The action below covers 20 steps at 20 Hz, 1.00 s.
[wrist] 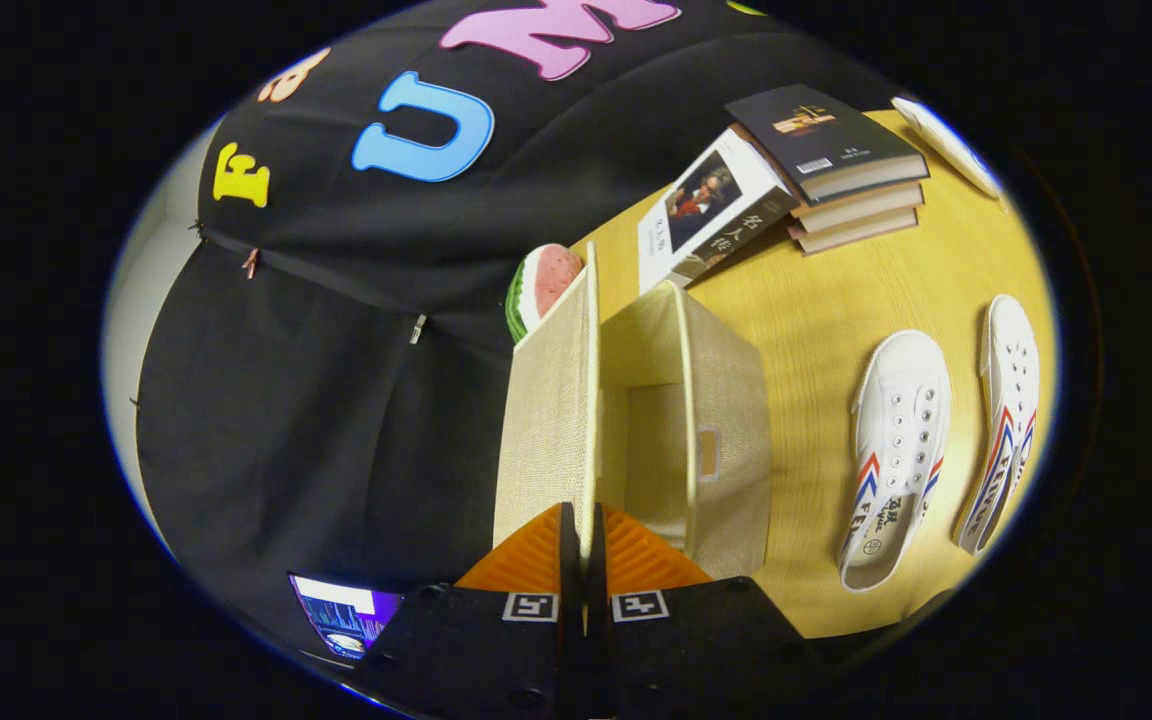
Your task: Open the storage box then place both shoes into the box .Put the left shoe in first, then the right shoe, with the right side of both shoes facing outward in a uniform manner.
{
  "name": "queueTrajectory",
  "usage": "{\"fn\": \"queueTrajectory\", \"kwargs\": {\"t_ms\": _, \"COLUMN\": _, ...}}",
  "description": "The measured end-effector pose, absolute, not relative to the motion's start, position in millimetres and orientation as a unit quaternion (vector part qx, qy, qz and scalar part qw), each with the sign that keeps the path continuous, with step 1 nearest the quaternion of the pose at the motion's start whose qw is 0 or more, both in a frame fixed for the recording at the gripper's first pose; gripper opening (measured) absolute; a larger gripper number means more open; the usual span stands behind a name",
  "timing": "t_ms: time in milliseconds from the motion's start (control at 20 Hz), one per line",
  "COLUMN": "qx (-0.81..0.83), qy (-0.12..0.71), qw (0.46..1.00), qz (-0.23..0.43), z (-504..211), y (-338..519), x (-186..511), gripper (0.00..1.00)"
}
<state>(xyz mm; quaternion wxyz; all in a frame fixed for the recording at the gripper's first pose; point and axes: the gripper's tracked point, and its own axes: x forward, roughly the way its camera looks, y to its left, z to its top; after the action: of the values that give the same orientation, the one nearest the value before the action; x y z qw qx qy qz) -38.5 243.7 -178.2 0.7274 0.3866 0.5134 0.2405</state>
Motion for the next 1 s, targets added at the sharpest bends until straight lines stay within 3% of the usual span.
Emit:
{"fn": "queueTrajectory", "kwargs": {"t_ms": 550, "qx": 0.389, "qy": 0.467, "qw": 0.728, "qz": 0.316, "z": -79.3, "y": 382.4, "x": -37.4, "gripper": 0.05}}
{"fn": "queueTrajectory", "kwargs": {"t_ms": 1000, "qx": 0.347, "qy": 0.479, "qw": 0.730, "qz": 0.342, "z": -104.8, "y": 523.9, "x": -63.3, "gripper": 0.05}}
